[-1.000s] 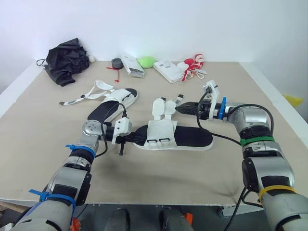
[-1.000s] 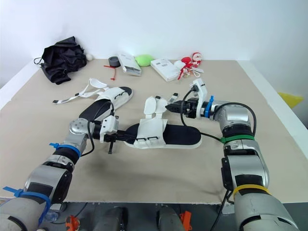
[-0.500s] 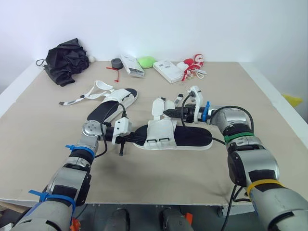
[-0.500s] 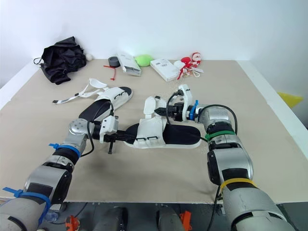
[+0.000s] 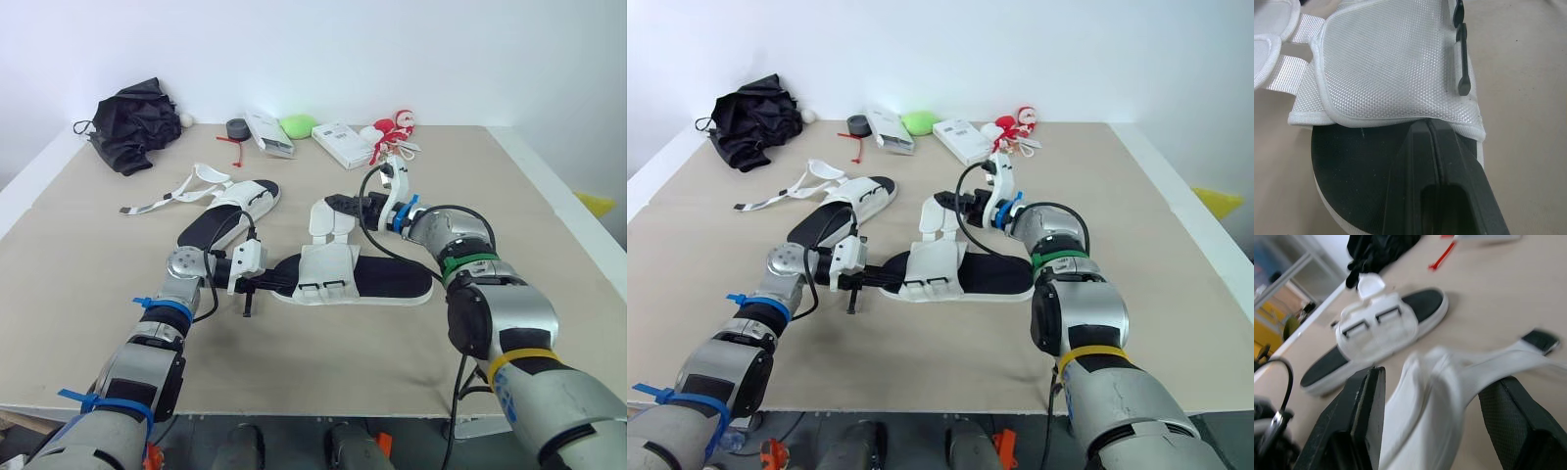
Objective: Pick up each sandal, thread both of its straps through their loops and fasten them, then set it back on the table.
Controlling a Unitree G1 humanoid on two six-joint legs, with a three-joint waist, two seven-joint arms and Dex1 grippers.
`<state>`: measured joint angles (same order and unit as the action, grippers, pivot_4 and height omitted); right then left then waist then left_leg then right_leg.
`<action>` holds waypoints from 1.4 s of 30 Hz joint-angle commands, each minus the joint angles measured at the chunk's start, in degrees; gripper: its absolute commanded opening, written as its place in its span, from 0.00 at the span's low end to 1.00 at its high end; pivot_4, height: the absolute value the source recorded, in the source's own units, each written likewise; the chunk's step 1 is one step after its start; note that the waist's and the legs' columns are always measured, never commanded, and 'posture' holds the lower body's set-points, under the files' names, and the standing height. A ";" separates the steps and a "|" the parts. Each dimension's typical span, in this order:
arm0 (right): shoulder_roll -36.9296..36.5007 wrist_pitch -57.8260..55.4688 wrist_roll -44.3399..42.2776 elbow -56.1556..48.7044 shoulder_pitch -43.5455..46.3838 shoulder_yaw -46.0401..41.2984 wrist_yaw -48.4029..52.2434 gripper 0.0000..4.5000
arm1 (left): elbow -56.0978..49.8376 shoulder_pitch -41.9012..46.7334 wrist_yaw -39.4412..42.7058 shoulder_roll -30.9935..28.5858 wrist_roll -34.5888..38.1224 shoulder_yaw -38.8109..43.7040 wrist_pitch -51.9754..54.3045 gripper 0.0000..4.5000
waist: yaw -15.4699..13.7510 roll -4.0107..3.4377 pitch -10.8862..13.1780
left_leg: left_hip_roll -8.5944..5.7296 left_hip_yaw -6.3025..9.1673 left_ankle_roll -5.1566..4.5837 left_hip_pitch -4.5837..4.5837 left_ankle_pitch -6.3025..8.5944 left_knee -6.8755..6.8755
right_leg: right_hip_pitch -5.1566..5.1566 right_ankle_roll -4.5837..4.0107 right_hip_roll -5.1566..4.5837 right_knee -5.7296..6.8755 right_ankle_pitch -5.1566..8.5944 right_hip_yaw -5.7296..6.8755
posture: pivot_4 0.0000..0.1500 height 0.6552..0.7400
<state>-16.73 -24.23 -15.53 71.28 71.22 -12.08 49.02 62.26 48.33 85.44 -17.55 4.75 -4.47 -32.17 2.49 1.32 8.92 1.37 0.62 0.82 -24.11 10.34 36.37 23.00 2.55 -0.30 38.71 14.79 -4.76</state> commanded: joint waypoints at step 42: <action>-14.39 4.55 -4.09 -83.27 -42.31 21.83 27.49 0.01 | 2.97 -2.48 0.22 1.39 -3.74 -3.42 1.14 0.00 | -0.82 -0.03 0.02 | -0.08 0.53 0.06 -0.24 0.04 -0.10 | -0.06 -0.04 0.01 -0.27 0.19 0.43 | 1.00 1.00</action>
<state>-30.08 -23.27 -21.42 -9.28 29.36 8.15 75.33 62.34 48.52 85.05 -15.83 4.83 -4.65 -32.12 1.66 1.29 8.94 1.30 1.16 0.88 -24.34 10.38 36.27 22.93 2.49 -0.27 38.43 14.99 -4.32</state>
